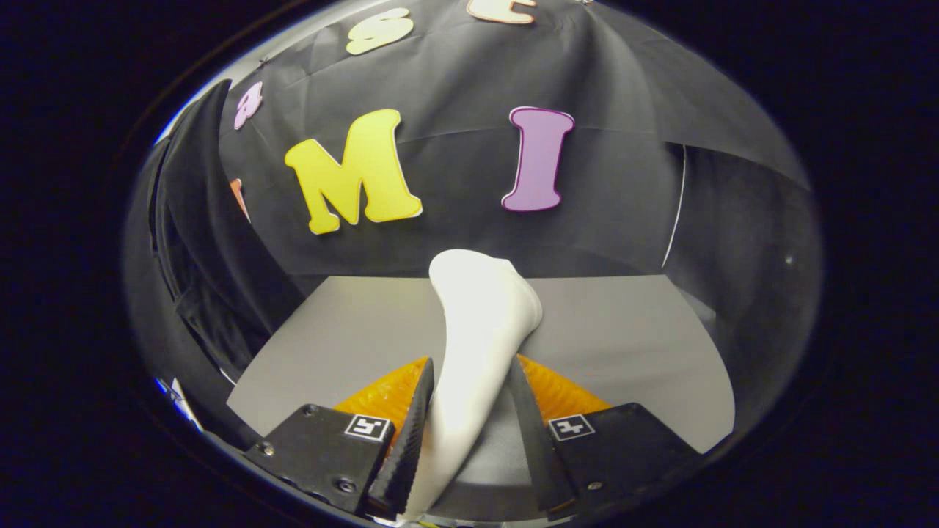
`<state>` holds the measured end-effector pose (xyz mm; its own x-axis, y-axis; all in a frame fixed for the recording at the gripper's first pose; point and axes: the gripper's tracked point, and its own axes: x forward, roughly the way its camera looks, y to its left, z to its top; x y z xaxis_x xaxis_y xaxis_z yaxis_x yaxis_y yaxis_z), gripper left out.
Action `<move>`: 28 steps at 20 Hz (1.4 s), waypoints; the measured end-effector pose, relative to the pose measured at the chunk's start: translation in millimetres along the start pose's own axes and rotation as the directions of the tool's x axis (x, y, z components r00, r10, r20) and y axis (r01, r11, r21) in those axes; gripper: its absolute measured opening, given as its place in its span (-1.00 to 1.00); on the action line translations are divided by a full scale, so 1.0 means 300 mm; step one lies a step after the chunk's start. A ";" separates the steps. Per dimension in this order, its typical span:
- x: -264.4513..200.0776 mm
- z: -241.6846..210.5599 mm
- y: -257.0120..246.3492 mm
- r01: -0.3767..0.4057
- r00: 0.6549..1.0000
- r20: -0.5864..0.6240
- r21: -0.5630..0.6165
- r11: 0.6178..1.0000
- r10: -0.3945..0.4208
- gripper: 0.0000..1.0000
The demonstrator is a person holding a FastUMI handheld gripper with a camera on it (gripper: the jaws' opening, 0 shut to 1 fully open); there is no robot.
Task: Iron the clothes twice with a garment steamer, once on the left side and once on the right side.
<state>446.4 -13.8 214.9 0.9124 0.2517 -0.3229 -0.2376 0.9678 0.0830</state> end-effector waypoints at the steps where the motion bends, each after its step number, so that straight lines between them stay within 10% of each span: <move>1: 0.000 0.000 0.000 0.012 1.000 -0.006 0.002 1.000 -0.012 0.30; 15: 0.035 -0.027 0.001 0.127 0.988 -0.108 0.122 0.984 -0.114 0.05; 28: -0.243 0.067 0.206 0.012 0.996 0.088 0.158 0.987 -0.026 -0.20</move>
<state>372.0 27.7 262.6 0.9439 0.2256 -0.2412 -0.1710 0.9587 0.2274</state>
